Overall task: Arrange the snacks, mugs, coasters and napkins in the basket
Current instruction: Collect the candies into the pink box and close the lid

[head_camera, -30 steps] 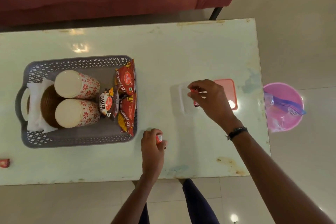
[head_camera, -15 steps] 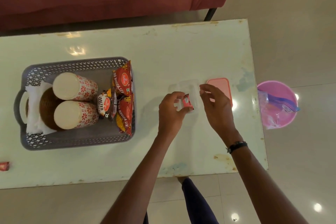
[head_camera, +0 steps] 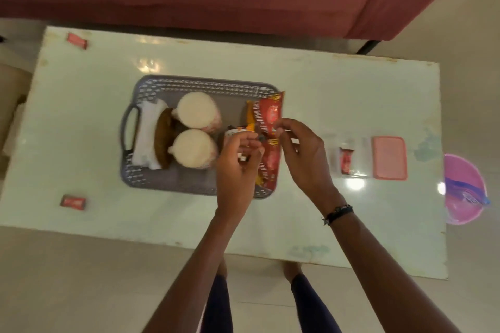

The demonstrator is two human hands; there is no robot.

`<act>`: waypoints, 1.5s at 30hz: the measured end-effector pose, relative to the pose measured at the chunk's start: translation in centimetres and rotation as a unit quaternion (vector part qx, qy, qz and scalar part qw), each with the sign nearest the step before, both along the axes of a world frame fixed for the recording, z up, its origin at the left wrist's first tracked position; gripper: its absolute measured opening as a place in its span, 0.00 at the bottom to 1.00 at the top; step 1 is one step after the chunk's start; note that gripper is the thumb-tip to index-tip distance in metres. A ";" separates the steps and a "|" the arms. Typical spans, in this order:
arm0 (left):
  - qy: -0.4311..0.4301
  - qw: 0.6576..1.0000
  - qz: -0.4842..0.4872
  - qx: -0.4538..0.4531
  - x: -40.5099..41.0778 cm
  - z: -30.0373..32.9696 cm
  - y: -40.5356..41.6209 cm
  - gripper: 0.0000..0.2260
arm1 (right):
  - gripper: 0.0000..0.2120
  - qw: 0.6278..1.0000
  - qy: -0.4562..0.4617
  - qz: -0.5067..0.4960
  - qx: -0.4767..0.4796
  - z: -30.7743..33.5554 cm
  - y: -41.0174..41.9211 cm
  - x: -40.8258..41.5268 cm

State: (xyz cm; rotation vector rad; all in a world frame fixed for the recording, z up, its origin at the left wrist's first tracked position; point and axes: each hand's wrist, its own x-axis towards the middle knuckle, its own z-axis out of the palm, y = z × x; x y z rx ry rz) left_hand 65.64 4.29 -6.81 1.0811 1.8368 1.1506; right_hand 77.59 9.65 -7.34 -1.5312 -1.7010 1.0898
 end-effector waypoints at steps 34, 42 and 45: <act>0.003 0.961 0.236 -0.142 -42.0 -11.0 -1.3 0.07 | 0.16 0.948 -0.140 0.287 0.003 -8.0 3.3 -43.6; -0.058 0.960 0.205 -0.180 -43.3 -13.2 1.5 0.07 | 0.32 0.871 -0.349 0.330 0.102 -10.3 13.3 -52.1; -0.067 0.962 0.205 -0.169 -43.4 -13.3 1.7 0.06 | 0.32 0.854 -0.385 0.344 0.071 -10.9 15.6 -53.3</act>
